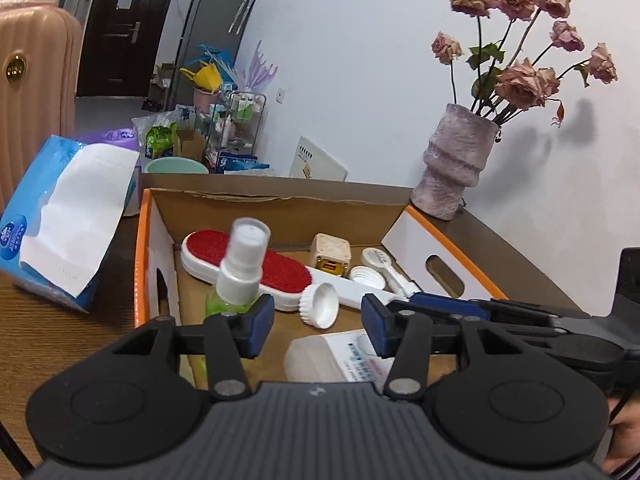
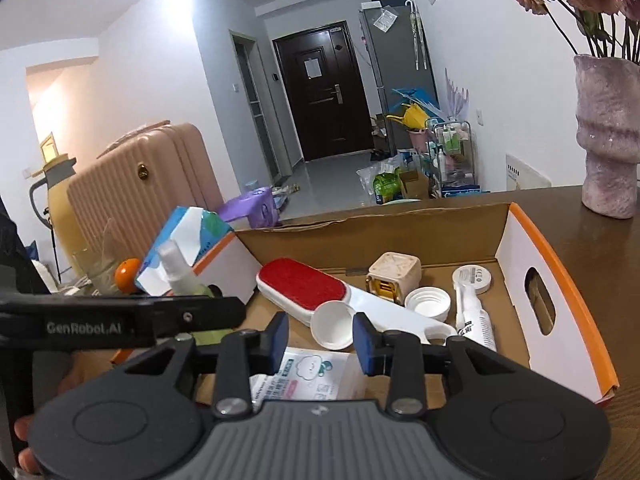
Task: Organize rigid objects
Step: 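Lower the white pill bottle into the box and open both tools, then withdraw both tools from the box back over the table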
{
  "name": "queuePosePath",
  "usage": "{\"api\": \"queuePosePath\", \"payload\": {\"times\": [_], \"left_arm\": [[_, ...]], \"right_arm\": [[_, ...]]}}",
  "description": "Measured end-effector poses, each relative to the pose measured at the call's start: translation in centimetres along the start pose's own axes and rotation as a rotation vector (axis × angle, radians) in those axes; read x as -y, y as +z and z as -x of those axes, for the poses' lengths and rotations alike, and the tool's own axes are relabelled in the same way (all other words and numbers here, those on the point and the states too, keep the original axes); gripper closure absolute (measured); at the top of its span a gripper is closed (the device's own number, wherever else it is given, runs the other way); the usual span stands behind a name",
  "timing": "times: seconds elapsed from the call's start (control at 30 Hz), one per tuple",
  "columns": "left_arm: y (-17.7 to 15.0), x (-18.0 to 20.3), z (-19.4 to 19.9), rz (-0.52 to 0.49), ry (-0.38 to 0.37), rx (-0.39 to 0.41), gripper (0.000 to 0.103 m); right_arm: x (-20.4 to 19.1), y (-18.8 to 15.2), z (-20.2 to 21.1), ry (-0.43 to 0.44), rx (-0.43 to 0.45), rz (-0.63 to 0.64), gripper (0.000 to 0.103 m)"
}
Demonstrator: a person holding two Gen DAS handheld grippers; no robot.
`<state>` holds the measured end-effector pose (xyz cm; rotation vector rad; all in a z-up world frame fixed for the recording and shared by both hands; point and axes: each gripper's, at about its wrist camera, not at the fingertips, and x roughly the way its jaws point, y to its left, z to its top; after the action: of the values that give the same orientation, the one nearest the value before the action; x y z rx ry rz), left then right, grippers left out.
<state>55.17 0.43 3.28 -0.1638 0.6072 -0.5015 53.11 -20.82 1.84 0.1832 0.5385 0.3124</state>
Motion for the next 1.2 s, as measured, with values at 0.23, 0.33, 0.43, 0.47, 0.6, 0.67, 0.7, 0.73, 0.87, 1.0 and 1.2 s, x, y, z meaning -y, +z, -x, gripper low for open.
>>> {"api": "queuePosePath", "payload": {"times": [0.23,0.33,0.43,0.47,0.6,0.67,0.7,0.73,0.87,1.0,1.2], "left_arm": [[-0.5,1.4,3.6,0.029,0.039,0.007,0.05],[-0.4,2.8,6.4,0.029,0.049,0.028,0.045],[-0.5,4.7,9.3,0.009,0.052,0.054,0.041],[-0.6,5.5,10.4,-0.001,0.051,0.063,0.04],[-1.5,8.4,14.5,-0.041,0.072,0.112,0.031],[-2.4,10.0,16.4,-0.059,0.079,0.131,0.026],[-2.9,10.7,17.1,-0.067,0.084,0.14,0.024],[-3.3,11.3,17.7,-0.074,0.089,0.146,0.023],[-5.8,13.9,20.5,-0.107,0.129,0.179,0.018],[-8.4,16.2,23.2,-0.149,0.197,0.251,0.005],[-13.5,19.8,27.0,-0.222,0.273,0.341,0.0]], "right_arm": [[-1.1,0.8,3.9,0.001,0.017,0.028,0.066],[-1.8,1.3,7.1,0.007,0.052,0.037,0.061],[-2.6,1.5,10.5,0.009,0.086,0.053,0.053],[-2.8,1.6,11.5,0.009,0.095,0.059,0.053],[-3.7,1.2,15.8,0.011,0.124,0.078,0.048],[-4.0,0.8,18.0,0.011,0.139,0.083,0.047],[-4.1,0.5,18.9,0.009,0.145,0.086,0.044],[-4.1,0.2,19.9,0.006,0.15,0.087,0.042],[-4.2,-1.5,23.3,-0.013,0.158,0.097,0.036],[-4.5,-3.3,26.4,-0.05,0.173,0.135,0.022],[-4.9,-7.5,30.5,-0.147,0.176,0.234,0.013]]}}
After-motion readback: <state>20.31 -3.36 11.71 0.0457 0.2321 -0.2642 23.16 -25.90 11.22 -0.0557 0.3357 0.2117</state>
